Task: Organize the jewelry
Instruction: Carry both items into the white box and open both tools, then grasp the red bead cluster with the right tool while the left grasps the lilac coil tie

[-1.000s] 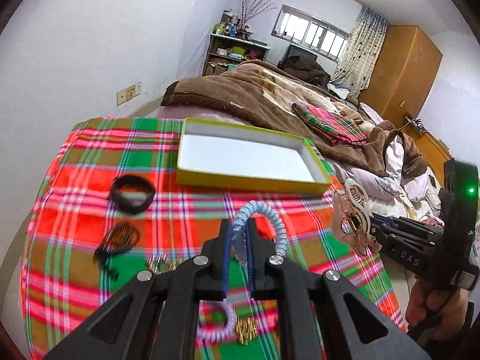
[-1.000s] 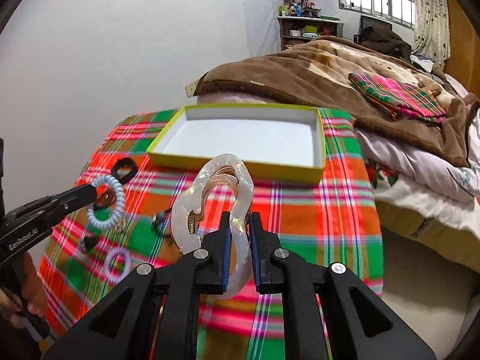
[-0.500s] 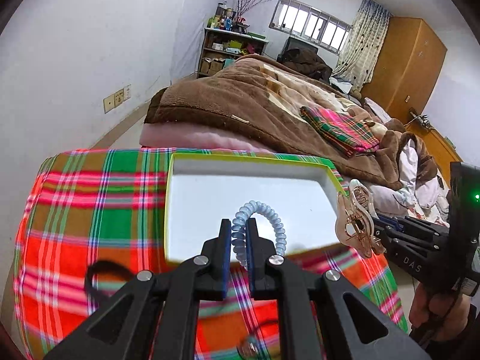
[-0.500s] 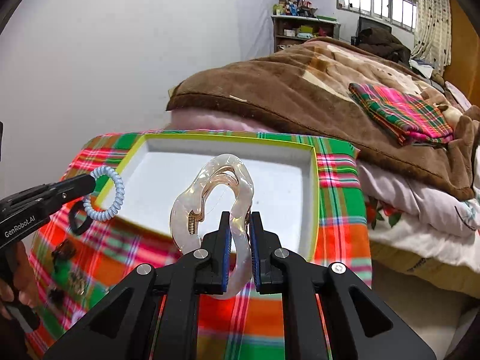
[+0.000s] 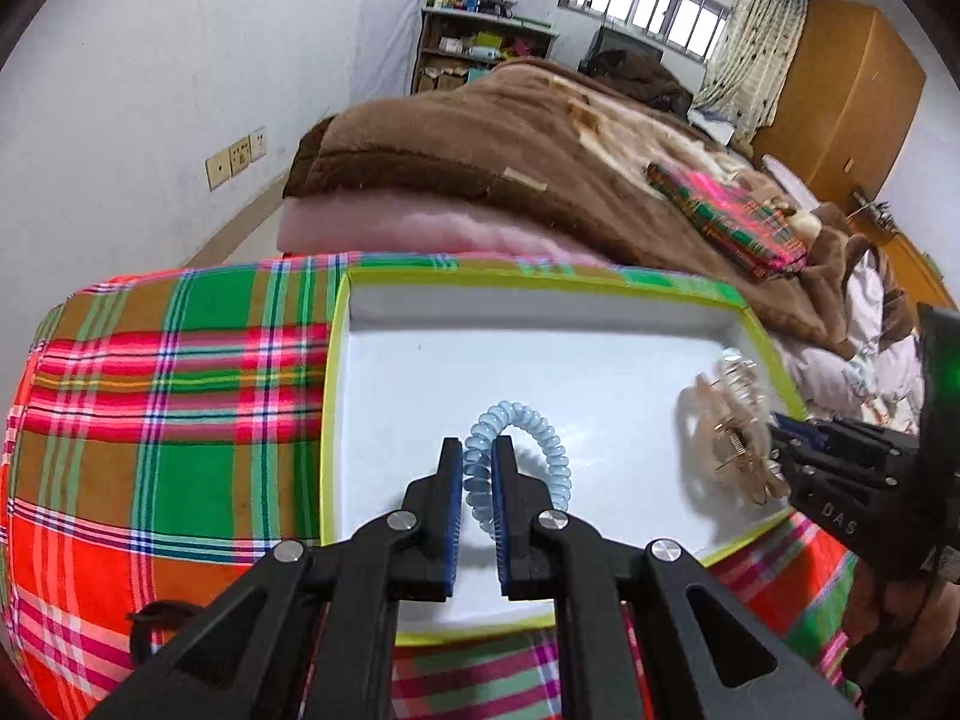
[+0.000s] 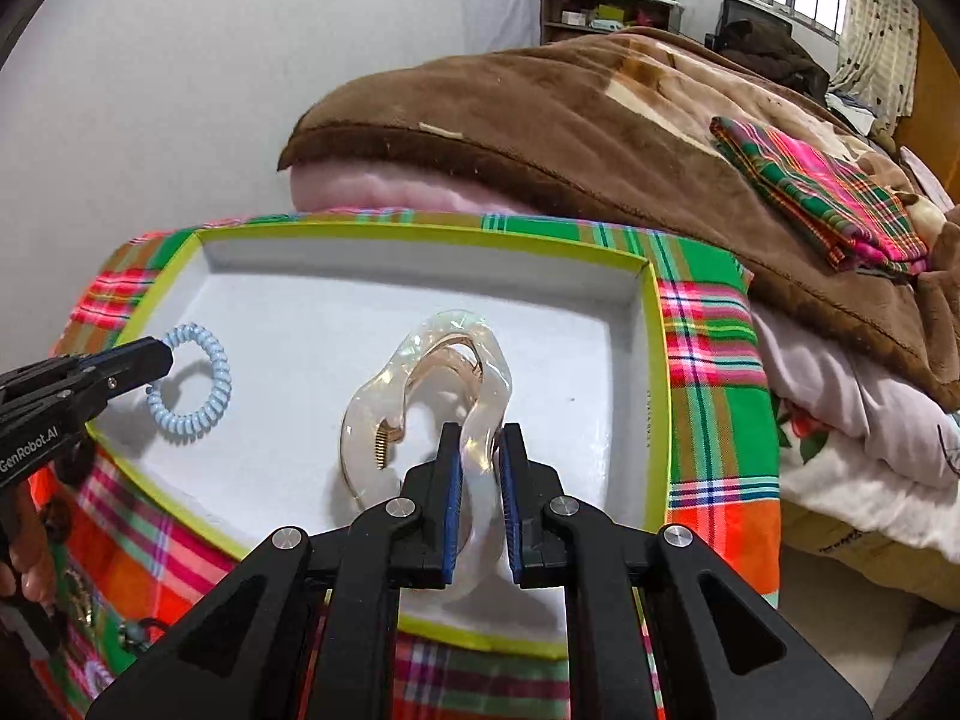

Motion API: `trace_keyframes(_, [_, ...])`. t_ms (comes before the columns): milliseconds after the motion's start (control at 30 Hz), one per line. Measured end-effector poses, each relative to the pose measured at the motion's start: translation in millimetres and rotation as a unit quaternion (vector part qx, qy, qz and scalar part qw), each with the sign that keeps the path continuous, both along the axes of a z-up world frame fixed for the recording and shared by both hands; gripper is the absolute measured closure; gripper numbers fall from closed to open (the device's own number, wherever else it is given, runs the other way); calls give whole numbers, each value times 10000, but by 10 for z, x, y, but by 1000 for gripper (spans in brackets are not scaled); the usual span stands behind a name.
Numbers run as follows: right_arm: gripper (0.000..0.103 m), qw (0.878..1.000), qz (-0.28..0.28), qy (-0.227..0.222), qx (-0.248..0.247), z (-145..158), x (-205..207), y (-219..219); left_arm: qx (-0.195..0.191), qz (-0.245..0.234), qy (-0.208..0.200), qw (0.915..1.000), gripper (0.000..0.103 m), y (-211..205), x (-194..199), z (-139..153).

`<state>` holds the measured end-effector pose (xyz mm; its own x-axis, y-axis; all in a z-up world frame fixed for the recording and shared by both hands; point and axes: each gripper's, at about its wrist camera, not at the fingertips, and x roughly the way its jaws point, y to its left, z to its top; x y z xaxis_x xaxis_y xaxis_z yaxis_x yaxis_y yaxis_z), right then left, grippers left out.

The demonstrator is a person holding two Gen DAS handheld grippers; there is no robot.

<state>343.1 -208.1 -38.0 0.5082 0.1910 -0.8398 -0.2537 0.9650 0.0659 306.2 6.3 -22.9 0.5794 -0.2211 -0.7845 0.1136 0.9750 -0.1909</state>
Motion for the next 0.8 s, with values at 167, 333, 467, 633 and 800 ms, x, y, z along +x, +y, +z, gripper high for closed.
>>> trace_keyframes(167, [81, 9999, -32, -112, -18, 24, -16, -8, 184, -40, 25, 9998, 93, -26, -20, -31])
trace_keyframes(333, [58, 9995, -51, -311, 75, 146, -86, -34, 176, -52, -10, 9998, 86, -23, -23, 37])
trace_keyframes(467, [58, 9988, -14, -451, 190, 268, -186, -63, 70, -6, -79, 9999, 73, 3, -52, 111])
trace_keyframes(633, [57, 9969, 71, -721, 310, 485, -448, -71, -10, 49, -228, 9997, 73, 33, -221, 276])
trace_keyframes(800, [53, 9934, 281, -983, 518, 702, -867, -69, 29, 72, -456, 9989, 73, 30, -599, 455])
